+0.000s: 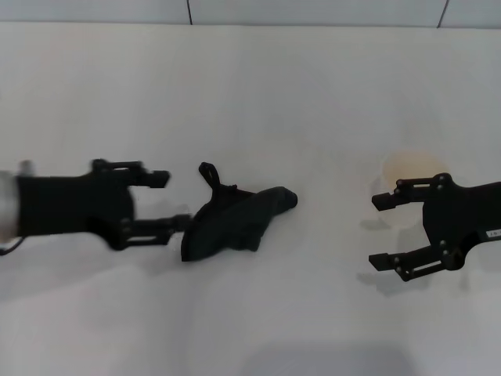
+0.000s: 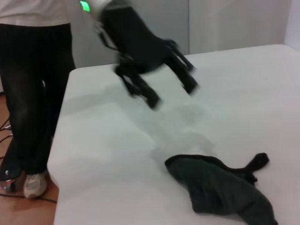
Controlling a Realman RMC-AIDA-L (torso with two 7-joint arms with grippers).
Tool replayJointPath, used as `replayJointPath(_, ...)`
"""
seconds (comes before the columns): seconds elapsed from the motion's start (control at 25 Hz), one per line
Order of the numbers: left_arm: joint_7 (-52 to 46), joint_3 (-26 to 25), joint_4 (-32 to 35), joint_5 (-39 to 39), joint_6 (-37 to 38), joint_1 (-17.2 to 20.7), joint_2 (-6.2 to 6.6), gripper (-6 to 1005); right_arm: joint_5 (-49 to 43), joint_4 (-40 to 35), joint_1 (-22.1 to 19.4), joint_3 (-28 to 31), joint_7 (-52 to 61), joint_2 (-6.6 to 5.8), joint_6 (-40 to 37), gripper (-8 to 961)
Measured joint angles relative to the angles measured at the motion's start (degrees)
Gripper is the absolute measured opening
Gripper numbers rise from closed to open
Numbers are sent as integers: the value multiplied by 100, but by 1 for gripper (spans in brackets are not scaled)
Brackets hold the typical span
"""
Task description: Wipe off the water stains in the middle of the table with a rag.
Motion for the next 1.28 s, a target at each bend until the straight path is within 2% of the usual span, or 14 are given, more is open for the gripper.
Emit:
replayJointPath(0.08, 322, -403, 25, -185, 468, 132, 0, 588, 0, 27, -11, 26, -24, 0, 25, 857)
replayJointPath(0.12, 322, -403, 25, -185, 468, 132, 0, 648, 0, 45, -14, 32, -41, 0, 35, 857)
replayJointPath(0.16, 664, -880, 20, -348, 1006, 276, -1, 707, 9, 68, -20, 35, -82, 0, 42, 857)
replayJointPath(0.24, 912, -1182, 3, -393, 1277, 404, -4, 756, 46, 120, -24, 38, -158, 1, 43, 857)
replayJointPath(0.4, 1164, -1350, -69, -335, 1349, 598, -4, 855, 217, 318, -26, 43, -421, 6, 50, 857)
replayJointPath(0.52, 1268, -1362, -122, -226, 1369, 664, -3, 859, 391, 515, -25, 92, -692, 8, 46, 857)
replayJointPath(0.8, 1284, -1582, -177, -108, 1479, 679, 8, 863, 844, 1167, -19, 650, -1522, 5, -429, 857)
replayJointPath(0.96, 1293, -1725, -232, -66, 1504, 685, 9, 863, 952, 1283, -20, 824, -1614, 4, -571, 857)
replayJointPath(1.28, 1370, -1694, -298, -7, 1511, 613, -8, 863, 995, 1311, 31, 793, -1638, 16, -537, 857)
